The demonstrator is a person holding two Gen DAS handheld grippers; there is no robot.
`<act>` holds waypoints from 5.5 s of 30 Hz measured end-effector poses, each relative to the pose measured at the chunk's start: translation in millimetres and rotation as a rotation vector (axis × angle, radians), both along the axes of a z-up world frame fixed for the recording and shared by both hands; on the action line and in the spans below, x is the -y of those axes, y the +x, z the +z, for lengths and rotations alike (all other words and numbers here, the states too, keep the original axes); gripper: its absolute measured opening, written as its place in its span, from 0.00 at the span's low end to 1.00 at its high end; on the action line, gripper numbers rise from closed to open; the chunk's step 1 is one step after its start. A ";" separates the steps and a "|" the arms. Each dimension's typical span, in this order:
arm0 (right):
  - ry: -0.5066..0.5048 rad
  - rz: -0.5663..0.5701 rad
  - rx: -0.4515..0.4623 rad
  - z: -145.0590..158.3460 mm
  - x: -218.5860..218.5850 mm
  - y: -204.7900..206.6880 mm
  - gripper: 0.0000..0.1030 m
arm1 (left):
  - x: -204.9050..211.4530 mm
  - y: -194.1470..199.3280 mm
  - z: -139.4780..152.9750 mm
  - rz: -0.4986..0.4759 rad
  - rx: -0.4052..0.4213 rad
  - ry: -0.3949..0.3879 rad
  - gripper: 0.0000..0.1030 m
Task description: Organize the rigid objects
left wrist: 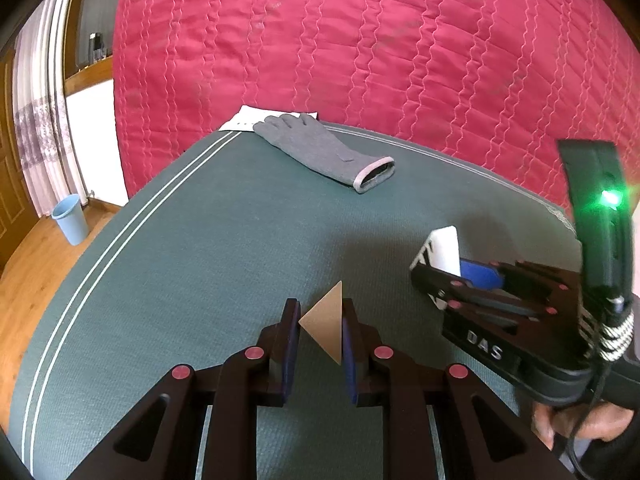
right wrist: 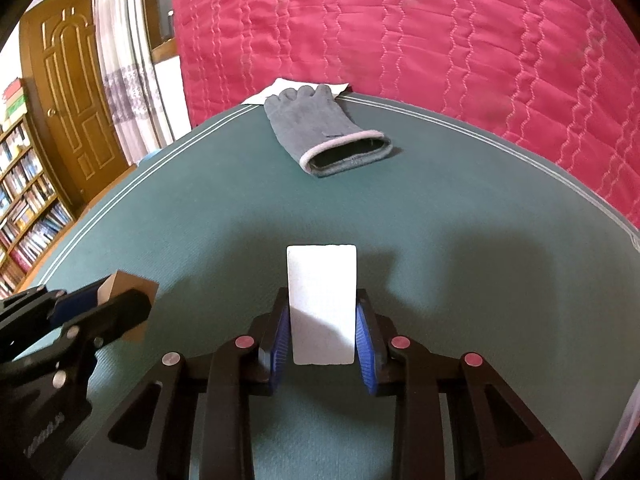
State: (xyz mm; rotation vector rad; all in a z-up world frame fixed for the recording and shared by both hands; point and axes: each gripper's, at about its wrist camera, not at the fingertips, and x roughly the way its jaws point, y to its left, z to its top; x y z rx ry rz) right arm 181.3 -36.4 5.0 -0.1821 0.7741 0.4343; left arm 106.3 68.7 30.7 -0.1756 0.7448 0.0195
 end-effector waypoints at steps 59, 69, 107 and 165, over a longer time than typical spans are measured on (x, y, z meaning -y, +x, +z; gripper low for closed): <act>0.297 -0.705 0.143 37.0 266.8 -156.6 0.30 | 53.0 -23.6 -0.1 -0.201 -0.002 0.014 0.20; 0.262 -0.804 0.165 36.3 312.3 -135.0 0.30 | 68.1 -28.7 -4.1 -0.230 -0.014 0.048 0.20; 0.209 -0.913 0.364 36.5 347.5 -214.6 0.31 | 211.7 -35.5 32.3 -0.497 -0.001 0.059 0.20; 0.382 -1.033 0.390 33.2 378.5 -234.8 0.84 | 323.1 -26.2 44.2 -0.584 0.134 0.210 0.97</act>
